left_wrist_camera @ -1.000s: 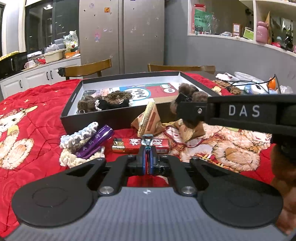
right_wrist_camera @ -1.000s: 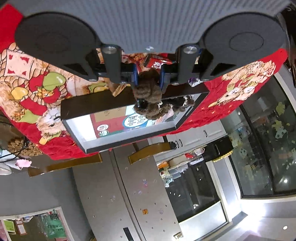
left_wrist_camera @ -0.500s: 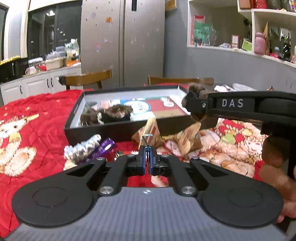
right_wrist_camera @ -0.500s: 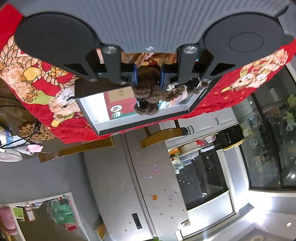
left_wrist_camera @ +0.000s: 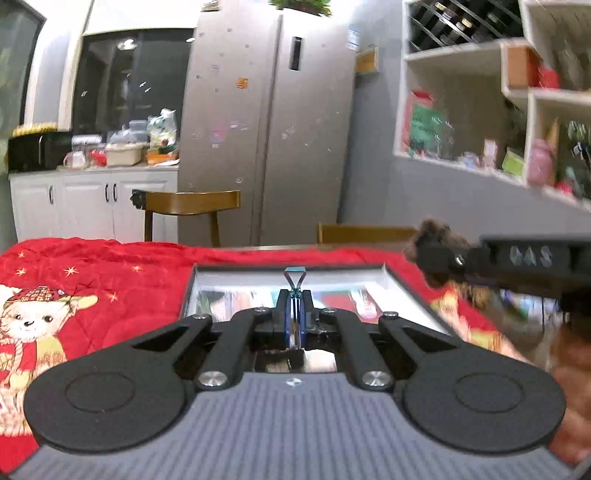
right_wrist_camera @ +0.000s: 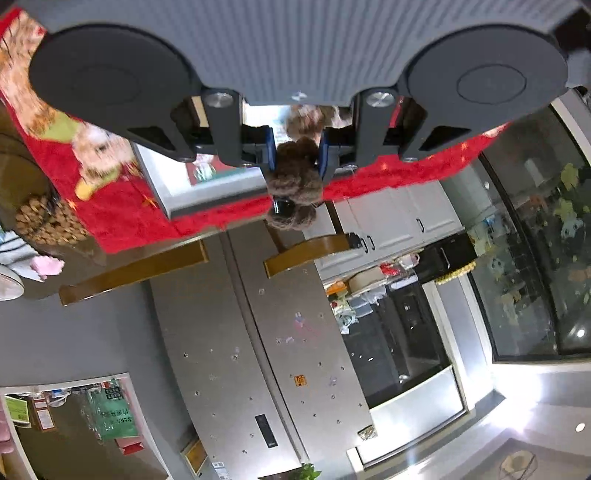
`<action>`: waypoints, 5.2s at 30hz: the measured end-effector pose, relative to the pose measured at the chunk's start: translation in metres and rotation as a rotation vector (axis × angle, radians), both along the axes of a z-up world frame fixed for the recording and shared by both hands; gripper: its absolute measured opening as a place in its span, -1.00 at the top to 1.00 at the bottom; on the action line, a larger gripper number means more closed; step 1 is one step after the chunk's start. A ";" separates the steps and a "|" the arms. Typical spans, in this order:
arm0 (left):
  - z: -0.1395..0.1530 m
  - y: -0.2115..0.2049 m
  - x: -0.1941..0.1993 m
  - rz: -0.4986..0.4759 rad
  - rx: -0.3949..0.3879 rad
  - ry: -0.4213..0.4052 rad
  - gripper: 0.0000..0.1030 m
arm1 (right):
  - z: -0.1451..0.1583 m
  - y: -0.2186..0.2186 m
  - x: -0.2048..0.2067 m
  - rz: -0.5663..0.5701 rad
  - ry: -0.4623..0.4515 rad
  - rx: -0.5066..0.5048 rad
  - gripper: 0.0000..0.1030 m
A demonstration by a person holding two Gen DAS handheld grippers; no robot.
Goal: Organize objects
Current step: 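Carry both held clips over the open black box with both grippers, then open the left gripper over the box while the right releases the fuzzy clip, then withdraw both open grippers from the box toward the items on the quilt, then grasp the blue-white crocheted scrunchie with the left gripper while the right approaches a tan paper packet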
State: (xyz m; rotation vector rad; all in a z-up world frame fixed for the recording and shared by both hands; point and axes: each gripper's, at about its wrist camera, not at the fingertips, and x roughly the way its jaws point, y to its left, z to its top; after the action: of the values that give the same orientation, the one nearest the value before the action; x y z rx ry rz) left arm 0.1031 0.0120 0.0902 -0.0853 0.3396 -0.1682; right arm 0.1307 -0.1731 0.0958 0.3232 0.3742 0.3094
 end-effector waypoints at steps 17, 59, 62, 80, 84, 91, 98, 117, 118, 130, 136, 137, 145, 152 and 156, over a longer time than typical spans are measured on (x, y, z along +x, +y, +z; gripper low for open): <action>-0.001 0.068 0.157 -0.053 -0.109 0.249 0.89 | -0.044 0.058 0.145 -0.003 0.394 0.074 0.51; -0.080 0.062 0.201 -0.003 0.020 0.383 0.88 | -0.093 0.081 0.181 -0.014 0.436 -0.045 0.48; -0.081 0.065 0.202 0.000 0.008 0.386 0.88 | -0.093 0.081 0.181 -0.010 0.436 -0.046 0.45; -0.060 0.091 0.206 -0.032 -0.128 0.407 0.00 | -0.068 0.076 0.169 0.014 0.359 0.003 -0.27; -0.040 0.094 0.196 -0.046 -0.143 0.361 -0.04 | -0.050 0.070 0.158 0.015 0.320 0.047 -0.30; 0.025 0.111 0.153 -0.062 -0.188 0.196 -0.12 | 0.010 0.057 0.102 -0.020 0.180 0.055 -0.49; 0.085 0.098 0.070 -0.120 -0.097 -0.009 -0.21 | 0.043 0.037 0.025 -0.126 0.055 0.014 -0.61; 0.012 0.070 -0.085 -0.049 0.090 0.000 -0.32 | -0.035 0.039 -0.036 -0.139 0.041 -0.090 -0.62; 0.003 0.067 -0.084 -0.049 0.096 0.016 -0.32 | -0.040 0.040 -0.033 -0.137 0.050 -0.104 -0.62; -0.073 0.068 0.007 -0.052 -0.019 0.295 -0.31 | -0.089 0.037 -0.004 -0.137 0.176 -0.145 -0.60; -0.097 0.082 0.035 -0.042 -0.112 0.404 -0.30 | -0.102 0.050 0.001 -0.096 0.197 -0.198 -0.58; -0.099 0.083 0.036 -0.044 -0.115 0.397 -0.30 | -0.103 0.052 0.001 -0.099 0.194 -0.211 -0.58; -0.104 0.078 0.035 -0.041 -0.081 0.353 -0.26 | -0.104 0.056 0.000 -0.081 0.188 -0.216 -0.53; -0.107 0.072 0.030 -0.028 -0.035 0.320 0.26 | -0.109 0.067 0.000 -0.081 0.164 -0.297 -0.42; -0.107 0.076 0.027 -0.015 -0.051 0.312 0.42 | -0.108 0.067 -0.002 -0.068 0.152 -0.287 -0.30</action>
State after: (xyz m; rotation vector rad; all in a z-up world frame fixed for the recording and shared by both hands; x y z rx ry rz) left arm 0.1297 0.0881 -0.0166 -0.1604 0.6469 -0.1786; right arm 0.1283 -0.1064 -0.0119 0.0775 0.5487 0.1610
